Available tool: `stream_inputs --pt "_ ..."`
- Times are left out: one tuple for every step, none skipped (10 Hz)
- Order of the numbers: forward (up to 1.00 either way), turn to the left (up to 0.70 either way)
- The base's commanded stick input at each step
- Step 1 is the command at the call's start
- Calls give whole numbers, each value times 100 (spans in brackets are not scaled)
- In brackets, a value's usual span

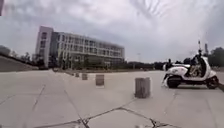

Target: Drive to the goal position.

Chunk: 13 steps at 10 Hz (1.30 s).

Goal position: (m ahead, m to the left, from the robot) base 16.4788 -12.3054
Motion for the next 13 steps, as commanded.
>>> stream_inputs --pt "70 0" --pt "70 0" --pt "70 0" --pt "70 0" --pt "70 0" --pt "70 0" --pt "70 0" --pt "70 0" --pt "70 0" --pt "70 0" --pt "70 -2" --pt "70 -10" --pt "70 -13"
